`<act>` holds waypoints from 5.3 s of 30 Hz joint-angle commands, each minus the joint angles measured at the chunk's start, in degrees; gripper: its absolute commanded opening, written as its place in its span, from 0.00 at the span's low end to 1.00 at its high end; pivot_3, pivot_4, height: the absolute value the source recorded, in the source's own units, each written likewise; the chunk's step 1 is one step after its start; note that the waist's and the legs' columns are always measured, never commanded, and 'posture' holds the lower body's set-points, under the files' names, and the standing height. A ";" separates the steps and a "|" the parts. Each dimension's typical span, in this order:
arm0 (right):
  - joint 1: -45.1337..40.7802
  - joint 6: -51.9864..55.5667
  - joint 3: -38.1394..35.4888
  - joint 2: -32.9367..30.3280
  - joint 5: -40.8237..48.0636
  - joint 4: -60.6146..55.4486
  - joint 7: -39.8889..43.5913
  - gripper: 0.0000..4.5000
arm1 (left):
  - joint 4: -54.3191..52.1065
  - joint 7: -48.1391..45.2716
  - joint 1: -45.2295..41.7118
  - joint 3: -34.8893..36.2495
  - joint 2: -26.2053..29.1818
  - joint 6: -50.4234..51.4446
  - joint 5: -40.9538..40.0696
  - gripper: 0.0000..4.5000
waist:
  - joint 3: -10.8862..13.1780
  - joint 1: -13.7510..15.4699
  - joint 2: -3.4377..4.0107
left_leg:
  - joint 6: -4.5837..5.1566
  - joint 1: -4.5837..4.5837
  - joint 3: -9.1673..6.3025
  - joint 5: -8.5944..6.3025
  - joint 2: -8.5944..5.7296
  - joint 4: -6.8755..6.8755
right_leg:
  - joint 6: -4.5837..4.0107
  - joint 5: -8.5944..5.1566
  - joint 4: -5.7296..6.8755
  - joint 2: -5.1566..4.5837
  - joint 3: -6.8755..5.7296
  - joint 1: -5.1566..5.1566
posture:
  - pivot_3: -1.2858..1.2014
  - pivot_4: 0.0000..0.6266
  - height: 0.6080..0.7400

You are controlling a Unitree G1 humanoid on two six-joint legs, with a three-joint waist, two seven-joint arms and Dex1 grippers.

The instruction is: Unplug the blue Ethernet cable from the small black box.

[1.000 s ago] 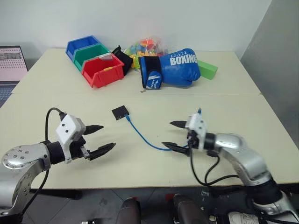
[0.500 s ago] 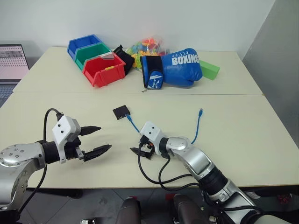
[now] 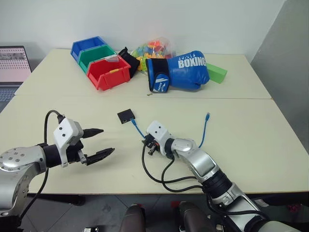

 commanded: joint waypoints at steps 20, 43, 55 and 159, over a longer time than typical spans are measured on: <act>15.36 5.15 -11.36 -35.55 5.36 -27.48 18.49 0.24 | 0.77 -5.66 -5.23 -5.82 -1.05 0.04 -2.41 1.00 | 0.03 -0.66 0.04 | 0.01 0.02 0.00 -0.01 0.11 -0.01 | 0.10 -0.06 -0.05 0.07 0.02 0.03 | 0.52 0.24 1.00; 3.86 6.15 -9.34 -17.88 4.13 -9.48 10.68 0.30 | 2.43 -8.60 -3.77 -9.85 -3.17 -2.88 -1.40 1.00 | 0.04 -0.63 0.06 | 0.01 0.04 0.03 0.00 0.04 0.00 | 0.10 -0.06 0.00 0.08 0.02 0.01 | 0.52 0.24 1.00; 2.89 -13.81 -3.96 -25.56 -4.10 -14.34 14.27 0.02 | 5.70 -4.45 -10.78 -9.47 -9.02 6.53 -8.54 1.00 | 0.05 -0.36 0.07 | 0.01 -0.06 0.01 0.00 0.00 0.02 | 0.11 -0.06 -0.04 0.06 -0.03 0.01 | 0.52 0.24 1.00; 0.13 26.40 -20.62 -19.55 47.96 -25.73 19.52 0.51 | 2.42 -13.31 -20.87 -13.80 -6.59 19.31 -20.10 0.17 | 0.08 -0.41 0.09 | 0.01 -0.08 -0.06 -0.01 -0.01 0.04 | 0.11 -0.06 -0.06 0.07 -0.06 0.02 | 0.52 0.24 1.00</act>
